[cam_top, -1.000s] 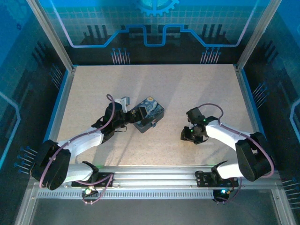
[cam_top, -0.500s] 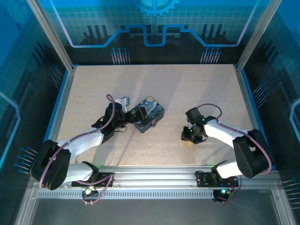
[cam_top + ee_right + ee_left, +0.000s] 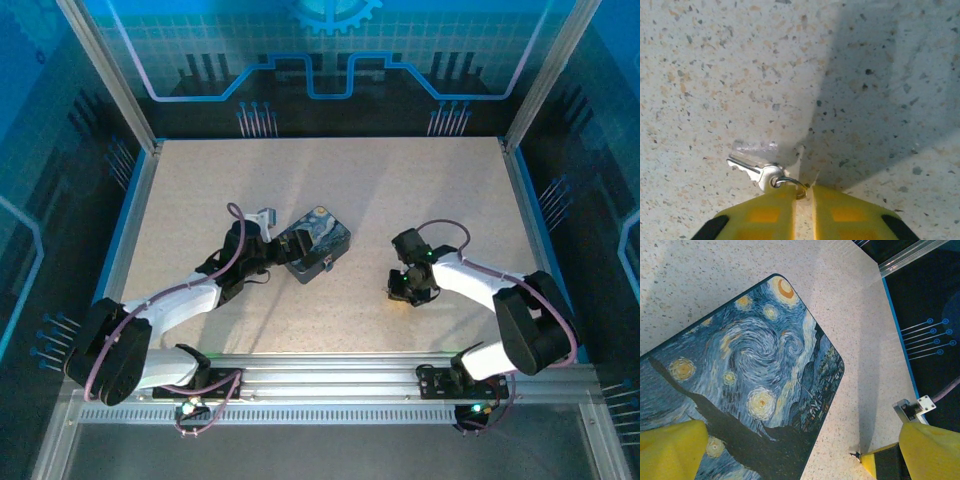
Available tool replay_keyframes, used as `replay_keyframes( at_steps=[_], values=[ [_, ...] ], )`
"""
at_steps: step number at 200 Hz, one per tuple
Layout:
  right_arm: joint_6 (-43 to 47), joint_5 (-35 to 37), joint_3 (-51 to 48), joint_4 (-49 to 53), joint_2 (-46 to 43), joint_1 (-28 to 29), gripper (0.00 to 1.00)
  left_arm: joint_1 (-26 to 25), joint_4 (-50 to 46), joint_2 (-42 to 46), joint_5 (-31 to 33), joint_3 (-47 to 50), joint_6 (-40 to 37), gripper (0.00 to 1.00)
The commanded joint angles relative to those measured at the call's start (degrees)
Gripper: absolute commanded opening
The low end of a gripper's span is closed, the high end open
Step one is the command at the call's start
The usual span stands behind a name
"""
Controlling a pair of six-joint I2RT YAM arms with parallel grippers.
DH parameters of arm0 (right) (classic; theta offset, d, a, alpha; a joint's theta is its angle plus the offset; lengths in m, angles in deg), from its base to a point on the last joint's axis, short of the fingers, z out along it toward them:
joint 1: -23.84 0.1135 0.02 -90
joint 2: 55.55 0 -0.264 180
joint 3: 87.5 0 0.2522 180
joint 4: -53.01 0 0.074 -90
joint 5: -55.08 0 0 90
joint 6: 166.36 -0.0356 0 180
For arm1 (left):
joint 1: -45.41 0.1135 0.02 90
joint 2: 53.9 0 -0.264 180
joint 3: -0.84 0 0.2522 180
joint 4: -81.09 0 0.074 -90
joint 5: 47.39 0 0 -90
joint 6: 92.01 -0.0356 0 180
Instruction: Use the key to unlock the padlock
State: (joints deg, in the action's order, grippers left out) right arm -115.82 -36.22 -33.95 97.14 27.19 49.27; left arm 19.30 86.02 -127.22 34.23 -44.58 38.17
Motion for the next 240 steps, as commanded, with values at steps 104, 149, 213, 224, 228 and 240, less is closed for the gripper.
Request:
replay_keyframes(
  at_steps=[104,149,213,224,228,240],
  values=[
    [1.7,-4.2,0.7,-7.6,-4.8,1.4,0.0,-0.4,-2.3,0.7,-2.3,-2.6,5.8,0.99],
    [1.8,-7.4,1.0,-12.9,-8.2,1.5,0.0,-0.5,-2.5,-1.2,-7.8,-5.9,17.1,0.99],
    [1.7,-8.4,3.0,-21.1,-10.8,2.8,0.0,-0.5,4.8,-4.6,-11.0,-7.0,35.7,0.97],
    [1.4,-8.5,3.8,-22.7,-10.9,3.3,0.0,-0.5,6.2,-4.7,-10.9,-7.0,37.8,0.97],
    [1.3,-8.5,4.1,-23.3,-10.8,3.5,0.0,-0.5,6.6,-4.8,-10.8,-7.0,38.6,0.97],
    [0.8,-8.5,5.0,-25.0,-10.6,4.1,0.0,-0.7,8.4,-5.0,-10.6,-6.9,40.8,0.97]
  ],
)
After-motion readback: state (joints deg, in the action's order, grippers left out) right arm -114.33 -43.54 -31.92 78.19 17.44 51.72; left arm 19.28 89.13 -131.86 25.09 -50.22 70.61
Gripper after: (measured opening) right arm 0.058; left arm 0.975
